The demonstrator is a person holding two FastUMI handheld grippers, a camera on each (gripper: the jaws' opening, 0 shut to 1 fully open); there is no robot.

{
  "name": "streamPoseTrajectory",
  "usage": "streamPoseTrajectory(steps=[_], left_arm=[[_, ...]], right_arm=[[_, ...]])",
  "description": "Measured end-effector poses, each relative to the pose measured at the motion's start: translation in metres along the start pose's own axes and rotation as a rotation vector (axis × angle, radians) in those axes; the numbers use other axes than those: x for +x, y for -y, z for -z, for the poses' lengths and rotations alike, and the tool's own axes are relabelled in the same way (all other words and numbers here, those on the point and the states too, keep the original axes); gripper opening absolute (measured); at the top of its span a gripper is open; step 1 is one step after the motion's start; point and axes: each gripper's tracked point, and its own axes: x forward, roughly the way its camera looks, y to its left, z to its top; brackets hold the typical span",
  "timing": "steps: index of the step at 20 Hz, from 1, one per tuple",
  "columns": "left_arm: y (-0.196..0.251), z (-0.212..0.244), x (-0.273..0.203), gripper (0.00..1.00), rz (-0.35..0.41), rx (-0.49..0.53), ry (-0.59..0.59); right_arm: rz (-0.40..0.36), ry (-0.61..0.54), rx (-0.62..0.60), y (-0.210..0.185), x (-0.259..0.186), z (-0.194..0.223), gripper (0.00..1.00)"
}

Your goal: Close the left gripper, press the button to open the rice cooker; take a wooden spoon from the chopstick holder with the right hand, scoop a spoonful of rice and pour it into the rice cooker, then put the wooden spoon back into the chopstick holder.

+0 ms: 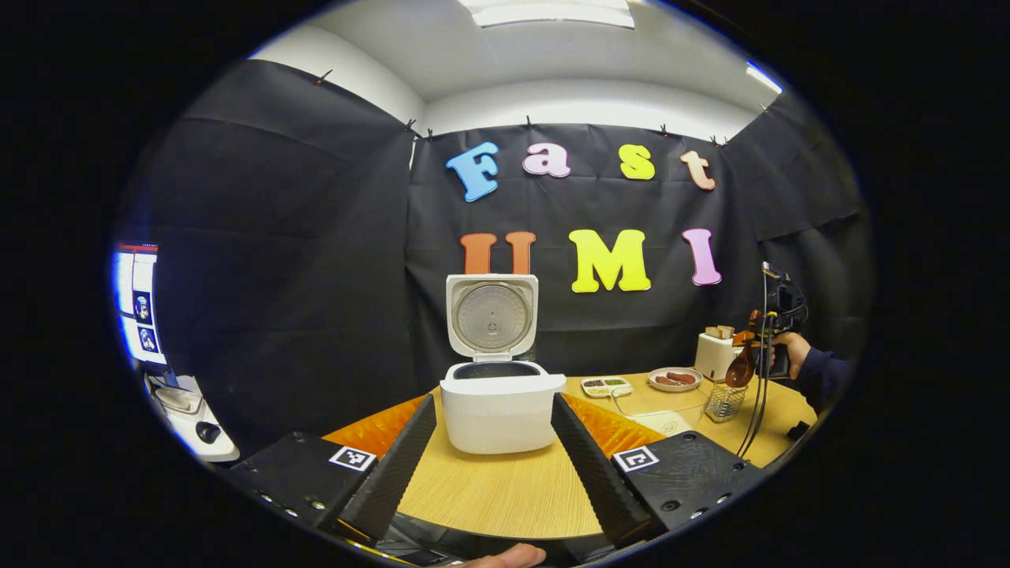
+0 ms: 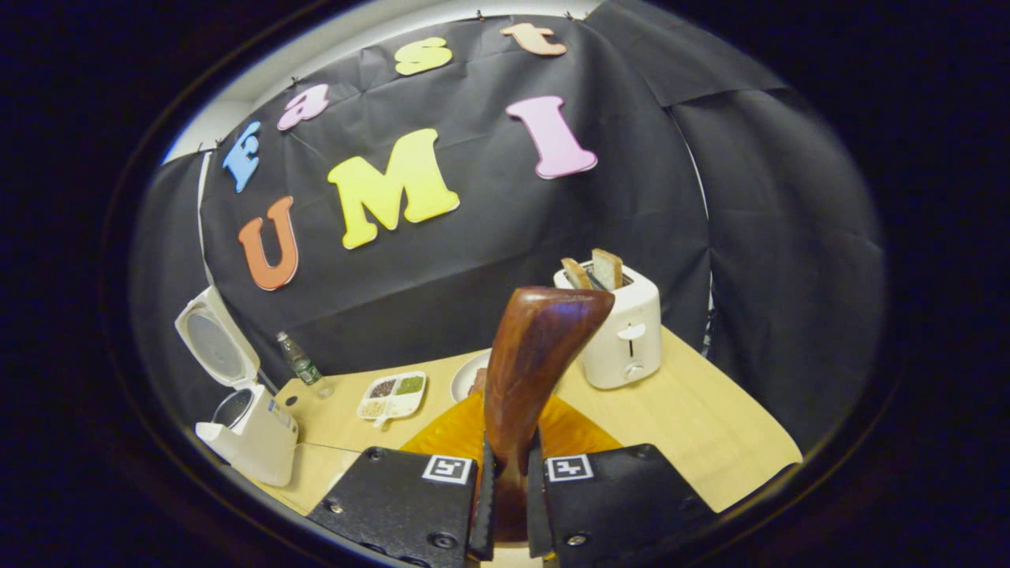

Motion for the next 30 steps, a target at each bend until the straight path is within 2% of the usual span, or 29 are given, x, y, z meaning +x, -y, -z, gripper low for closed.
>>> streamPoseTrajectory(steps=[6, 10, 14, 19, 24, 27, 30], left_arm=[[0.007, -0.004, -0.016, 0.94, 0.032, -0.011, 0.016], [0.006, -0.002, -0.015, 0.94, 0.042, -0.029, 0.011], [0.004, 0.006, -0.017, 0.94, 0.044, -0.032, -0.001], [0.000, 0.013, -0.012, 0.94, 0.042, -0.021, -0.011], [-0.011, 0.029, -0.004, 0.94, 0.031, -0.024, -0.036], [-0.018, 0.036, -0.002, 0.94, 0.022, -0.039, -0.052], [-0.025, 0.043, -0.001, 0.94, 0.008, -0.056, -0.070]], right_arm=[[-0.078, 0.083, -0.122, -0.080, -0.031, -0.012, 0.18], [-0.143, 0.054, -0.147, -0.140, -0.027, 0.020, 0.18], [-0.101, 0.017, -0.182, -0.166, 0.000, 0.072, 0.18], [0.024, -0.007, -0.271, -0.169, 0.042, 0.124, 0.18], [0.111, -0.027, -0.414, -0.174, 0.047, 0.153, 0.18], [0.047, -0.052, -0.386, -0.200, 0.039, 0.174, 0.18], [-0.054, -0.094, -0.321, -0.234, 0.024, 0.194, 0.18]])
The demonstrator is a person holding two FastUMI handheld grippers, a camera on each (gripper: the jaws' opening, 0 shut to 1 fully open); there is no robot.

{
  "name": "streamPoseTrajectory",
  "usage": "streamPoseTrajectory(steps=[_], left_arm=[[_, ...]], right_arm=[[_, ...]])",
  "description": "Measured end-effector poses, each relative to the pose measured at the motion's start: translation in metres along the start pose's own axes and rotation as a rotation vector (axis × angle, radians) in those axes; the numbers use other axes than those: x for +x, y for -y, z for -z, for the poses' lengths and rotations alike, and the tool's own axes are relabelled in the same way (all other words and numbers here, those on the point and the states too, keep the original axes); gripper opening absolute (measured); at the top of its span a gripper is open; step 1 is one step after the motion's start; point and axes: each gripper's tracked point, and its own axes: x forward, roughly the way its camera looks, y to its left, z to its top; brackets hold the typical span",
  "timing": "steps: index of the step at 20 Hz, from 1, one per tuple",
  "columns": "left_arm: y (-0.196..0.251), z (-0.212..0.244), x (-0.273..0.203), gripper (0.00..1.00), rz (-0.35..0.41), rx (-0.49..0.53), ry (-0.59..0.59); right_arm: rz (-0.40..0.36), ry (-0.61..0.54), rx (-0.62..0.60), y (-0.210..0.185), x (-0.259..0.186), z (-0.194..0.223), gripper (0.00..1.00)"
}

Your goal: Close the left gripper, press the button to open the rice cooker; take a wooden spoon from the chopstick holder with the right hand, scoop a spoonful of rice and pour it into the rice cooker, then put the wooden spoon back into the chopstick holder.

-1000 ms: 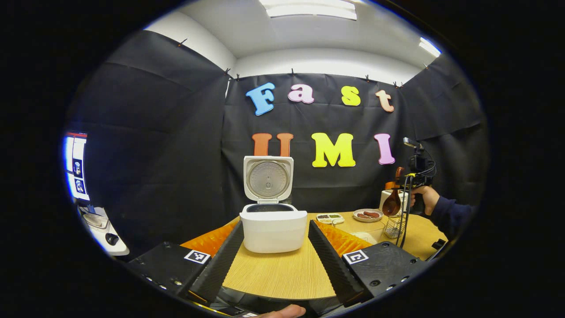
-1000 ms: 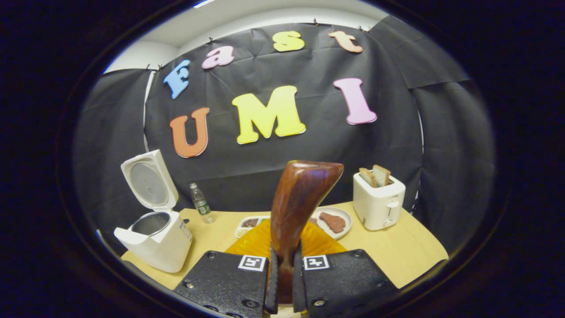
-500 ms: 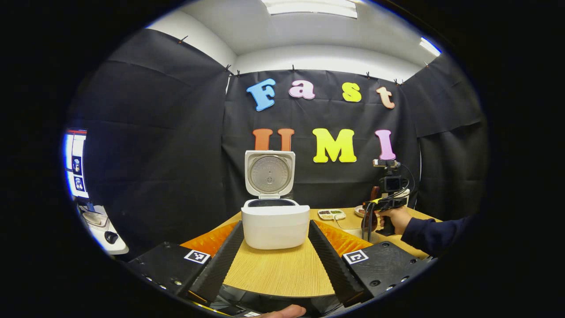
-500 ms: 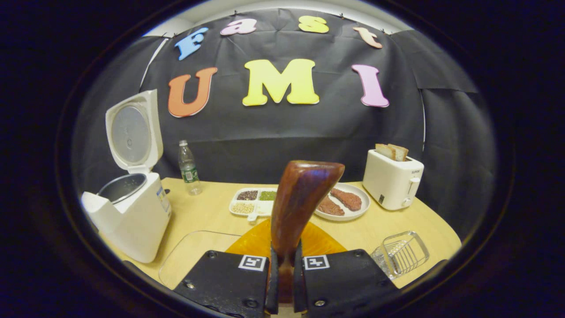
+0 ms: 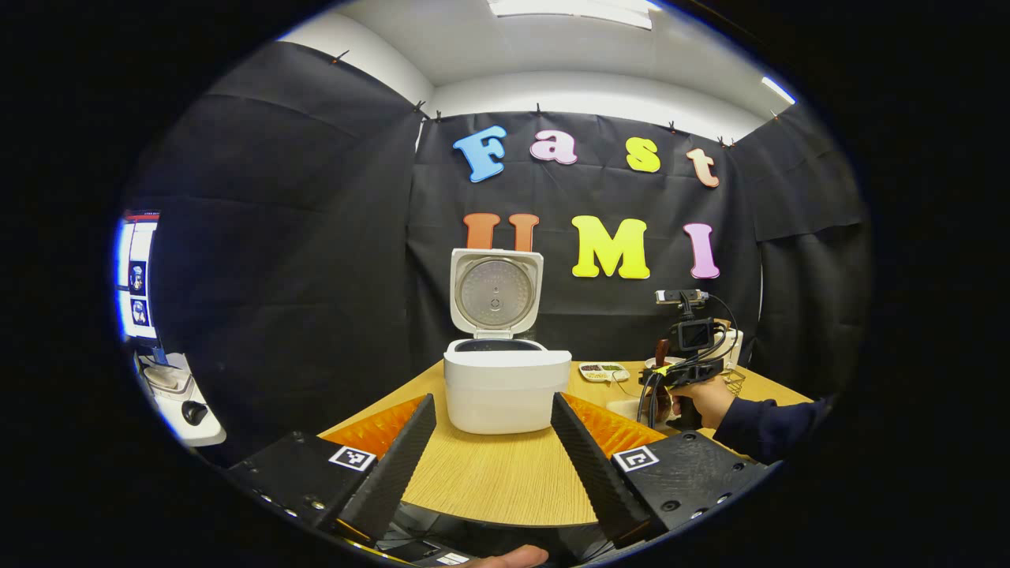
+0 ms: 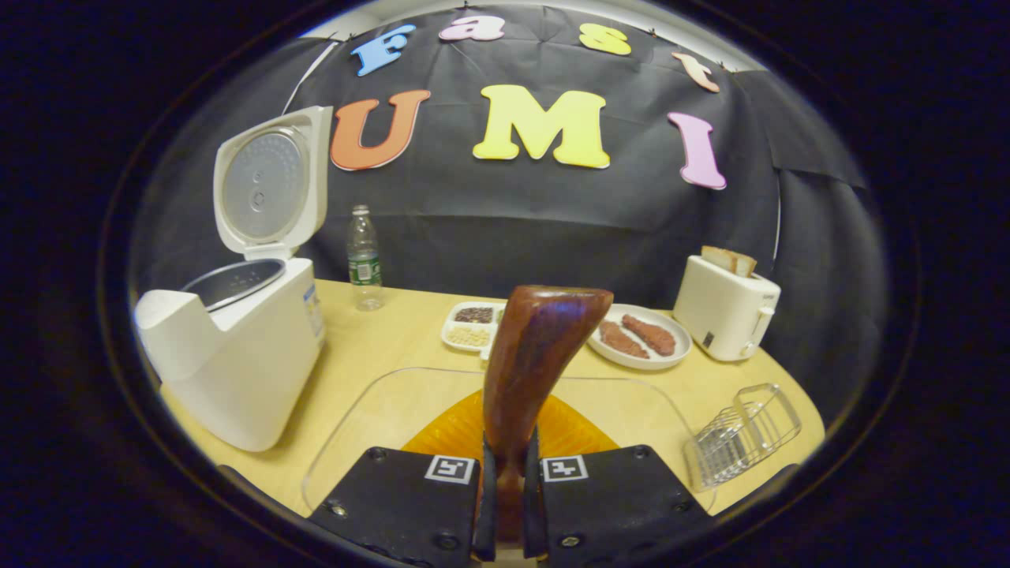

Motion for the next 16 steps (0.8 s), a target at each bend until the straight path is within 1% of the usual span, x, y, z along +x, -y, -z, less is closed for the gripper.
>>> streamPoseTrajectory(steps=[2, 4, 5, 6, 7, 8, 9, 11, 13, 16], left_arm=[[-0.002, 0.001, -0.002, 0.94, -0.003, -0.006, -0.002], [-0.002, 0.002, -0.003, 0.94, 0.001, -0.008, -0.003], [0.000, 0.001, -0.005, 0.94, 0.011, -0.004, -0.003], [0.002, 0.000, -0.005, 0.94, 0.020, 0.003, -0.002], [0.002, 0.001, -0.004, 0.94, 0.019, 0.006, -0.004], [0.002, 0.001, -0.002, 0.94, 0.020, 0.011, -0.007], [0.003, 0.001, 0.000, 0.94, 0.021, 0.017, -0.006], [0.005, 0.003, 0.002, 0.94, 0.015, 0.023, -0.010], [0.007, 0.004, 0.002, 0.94, 0.015, 0.024, -0.021], [0.003, 0.004, 0.002, 0.94, 0.002, 0.032, -0.027]], right_arm=[[-0.055, -0.004, 0.016, -0.019, -0.007, -0.001, 0.18], [-0.114, -0.020, 0.066, -0.032, -0.008, 0.002, 0.18], [-0.170, -0.046, 0.115, -0.038, -0.008, 0.005, 0.18], [-0.208, -0.074, 0.174, -0.039, -0.006, 0.007, 0.18], [-0.220, -0.104, 0.217, -0.032, -0.004, 0.010, 0.18], [-0.248, -0.126, 0.269, -0.030, -0.003, 0.011, 0.18], [-0.257, -0.150, 0.320, -0.026, 0.001, 0.013, 0.18], [-0.268, -0.206, 0.480, -0.019, 0.005, 0.017, 0.18], [-0.299, -0.223, 0.531, -0.019, 0.004, 0.012, 0.18], [-0.305, -0.191, 0.632, -0.009, -0.005, -0.004, 0.18]])
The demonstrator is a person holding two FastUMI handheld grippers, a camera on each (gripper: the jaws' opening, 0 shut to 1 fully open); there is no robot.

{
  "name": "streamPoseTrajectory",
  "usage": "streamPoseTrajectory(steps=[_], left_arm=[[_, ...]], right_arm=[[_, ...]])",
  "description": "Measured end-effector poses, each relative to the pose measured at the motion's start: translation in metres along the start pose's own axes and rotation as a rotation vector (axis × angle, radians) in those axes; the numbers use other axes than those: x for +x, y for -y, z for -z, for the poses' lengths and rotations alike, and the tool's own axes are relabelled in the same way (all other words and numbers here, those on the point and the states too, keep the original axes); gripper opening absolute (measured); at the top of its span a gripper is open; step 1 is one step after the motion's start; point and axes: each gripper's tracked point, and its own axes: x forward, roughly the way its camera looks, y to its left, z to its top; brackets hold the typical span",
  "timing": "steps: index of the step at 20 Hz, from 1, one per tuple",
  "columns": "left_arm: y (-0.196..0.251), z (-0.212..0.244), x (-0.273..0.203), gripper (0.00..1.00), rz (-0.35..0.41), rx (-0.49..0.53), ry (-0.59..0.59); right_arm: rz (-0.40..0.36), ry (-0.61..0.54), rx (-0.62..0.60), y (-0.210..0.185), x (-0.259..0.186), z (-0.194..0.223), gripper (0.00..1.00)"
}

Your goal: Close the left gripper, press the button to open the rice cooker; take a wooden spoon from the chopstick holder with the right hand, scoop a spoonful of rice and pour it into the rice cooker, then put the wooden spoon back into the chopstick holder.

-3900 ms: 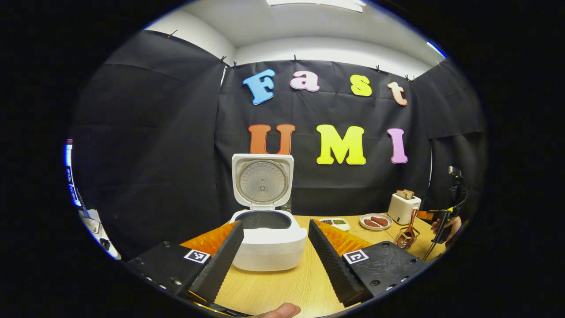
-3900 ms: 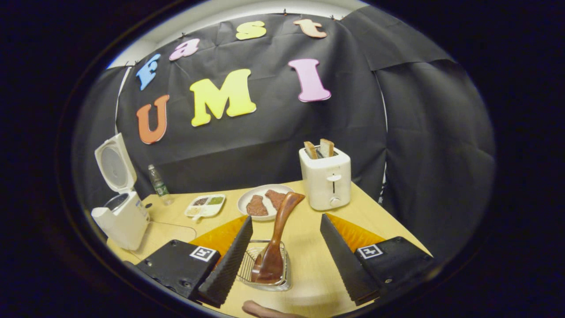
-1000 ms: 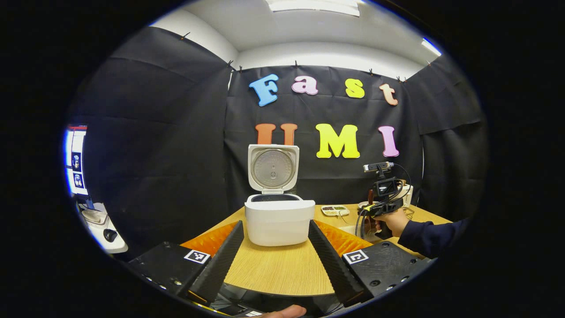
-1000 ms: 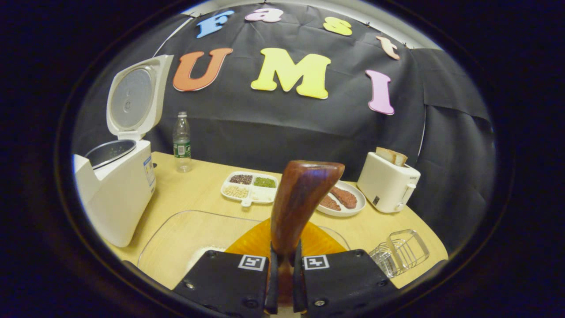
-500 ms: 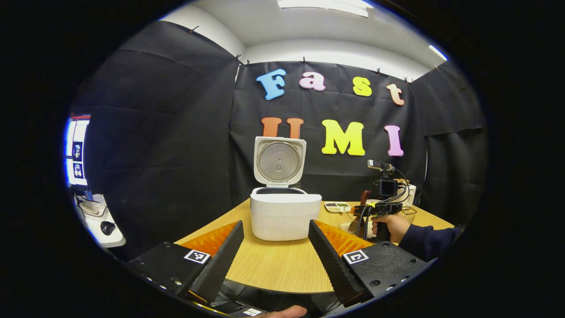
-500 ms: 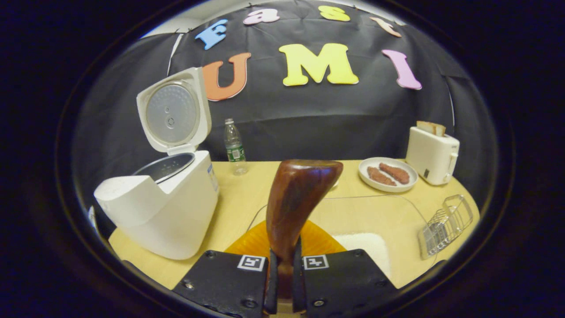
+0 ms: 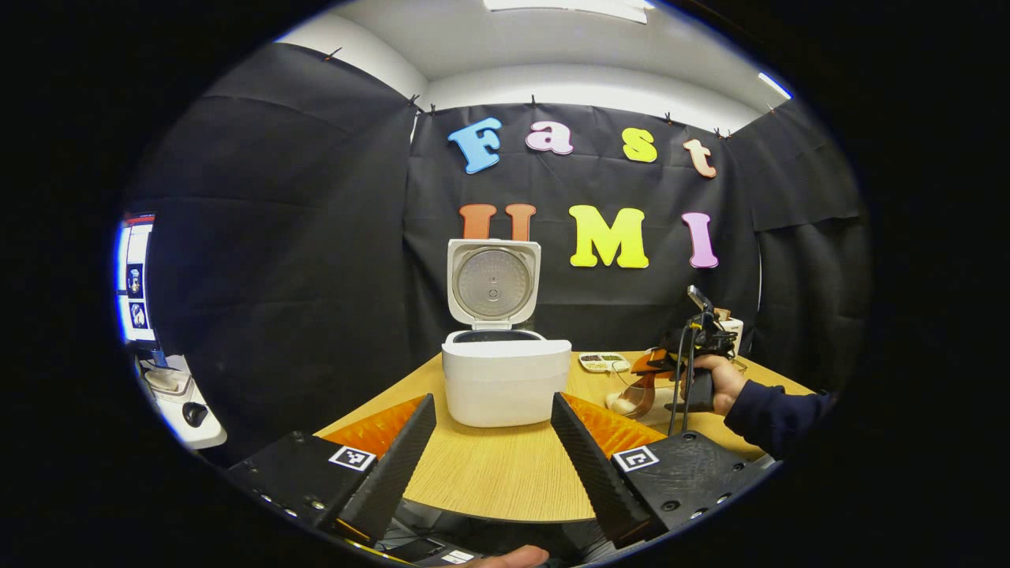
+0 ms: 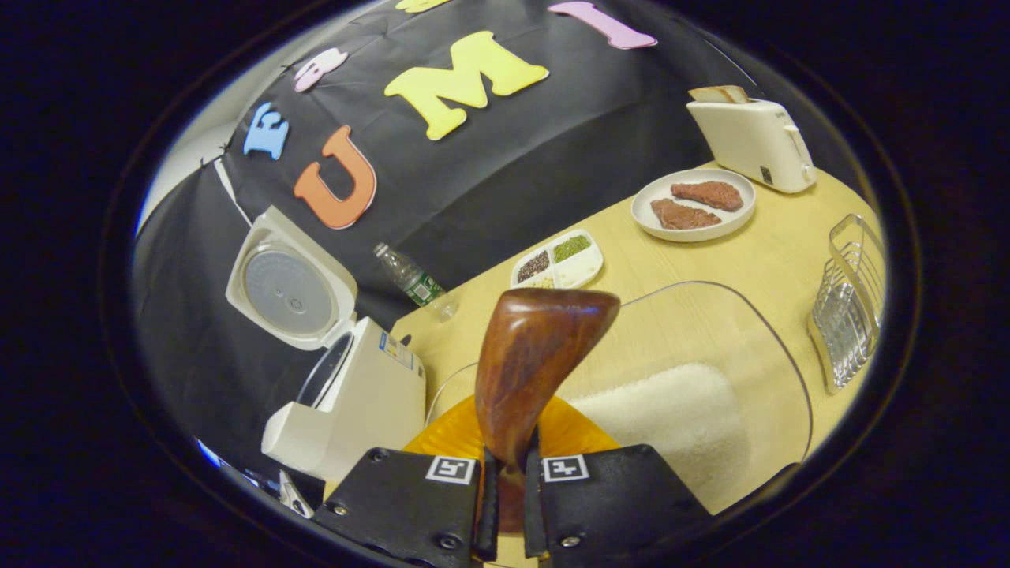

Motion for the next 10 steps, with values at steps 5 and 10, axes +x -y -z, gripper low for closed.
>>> streamPoseTrajectory(steps=[5, 10], left_arm=[[-0.003, 0.000, -0.003, 0.94, -0.012, -0.018, -0.006], [-0.003, -0.004, -0.004, 0.94, -0.018, -0.010, -0.003]], right_arm=[[-0.076, 0.112, 0.209, 0.006, -0.027, -0.041, 0.18], [-0.178, 0.229, 0.417, 0.019, -0.061, -0.083, 0.17]])
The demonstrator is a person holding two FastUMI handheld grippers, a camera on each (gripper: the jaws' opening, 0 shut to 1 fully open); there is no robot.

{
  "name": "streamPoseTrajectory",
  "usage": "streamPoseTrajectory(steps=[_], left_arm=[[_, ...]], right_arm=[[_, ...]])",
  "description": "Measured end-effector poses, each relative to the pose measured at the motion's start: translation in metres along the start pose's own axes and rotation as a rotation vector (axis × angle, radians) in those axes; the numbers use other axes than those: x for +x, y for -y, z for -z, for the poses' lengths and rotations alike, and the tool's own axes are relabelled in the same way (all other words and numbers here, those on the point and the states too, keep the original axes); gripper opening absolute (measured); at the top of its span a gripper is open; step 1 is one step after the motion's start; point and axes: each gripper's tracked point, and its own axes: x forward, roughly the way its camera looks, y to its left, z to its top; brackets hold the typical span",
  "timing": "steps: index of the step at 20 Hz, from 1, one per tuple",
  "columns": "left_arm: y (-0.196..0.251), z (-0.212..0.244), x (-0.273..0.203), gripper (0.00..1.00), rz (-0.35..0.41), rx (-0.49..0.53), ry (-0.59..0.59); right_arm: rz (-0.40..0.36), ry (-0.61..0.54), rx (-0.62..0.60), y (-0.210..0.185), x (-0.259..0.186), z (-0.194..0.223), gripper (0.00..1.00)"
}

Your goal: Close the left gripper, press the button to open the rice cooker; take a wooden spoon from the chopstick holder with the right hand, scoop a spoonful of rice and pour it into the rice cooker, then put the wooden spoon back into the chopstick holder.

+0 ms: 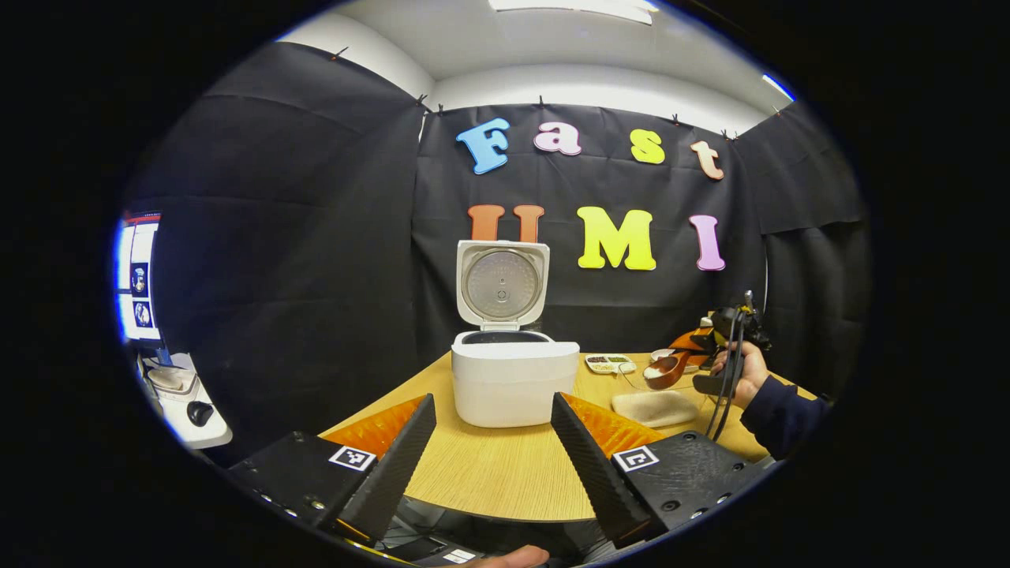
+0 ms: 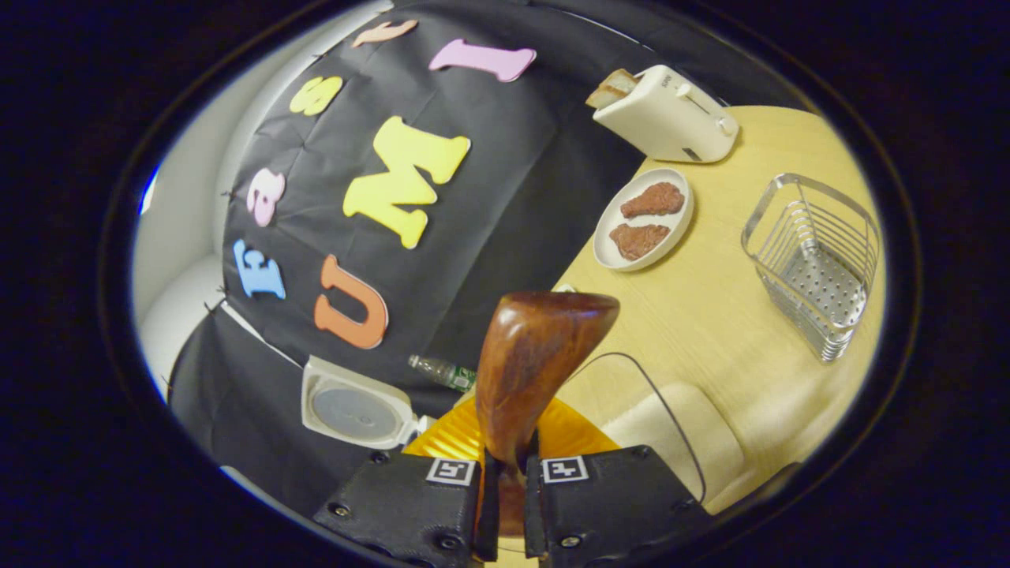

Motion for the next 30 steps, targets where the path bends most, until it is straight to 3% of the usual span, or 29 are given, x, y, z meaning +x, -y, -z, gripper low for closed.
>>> streamPoseTrajectory(steps=[2, 4, 6, 15, 19, 23, 26, 30], left_arm=[[0.002, -0.004, -0.002, 0.94, 0.001, 0.008, 0.007], [0.006, -0.009, -0.005, 0.94, 0.007, 0.017, 0.024], [0.011, -0.015, -0.005, 0.94, 0.018, 0.023, 0.036], [0.003, -0.042, -0.026, 0.94, 0.018, 0.032, 0.109], [-0.002, -0.053, -0.038, 0.94, 0.056, 0.024, 0.124], [-0.025, -0.065, -0.049, 0.94, 0.016, 0.034, 0.152], [-0.031, -0.067, -0.052, 0.94, 0.013, 0.025, 0.160], [-0.056, -0.064, -0.053, 0.94, -0.067, 0.032, 0.136]], right_arm=[[-0.064, 0.049, 0.073, -0.011, -0.014, -0.021, 0.17], [-0.185, 0.087, 0.201, -0.036, -0.029, -0.041, 0.17], [-0.259, 0.040, 0.335, -0.059, -0.035, -0.035, 0.17], [-0.267, -0.060, 0.272, -0.124, -0.009, 0.018, 0.17], [-0.260, -0.115, 0.181, -0.160, 0.017, 0.050, 0.17], [-0.230, -0.148, 0.063, -0.188, 0.057, 0.079, 0.17], [-0.190, -0.166, -0.089, -0.209, 0.092, 0.104, 0.17], [-0.187, -0.168, -0.317, -0.240, 0.132, 0.138, 0.17]])
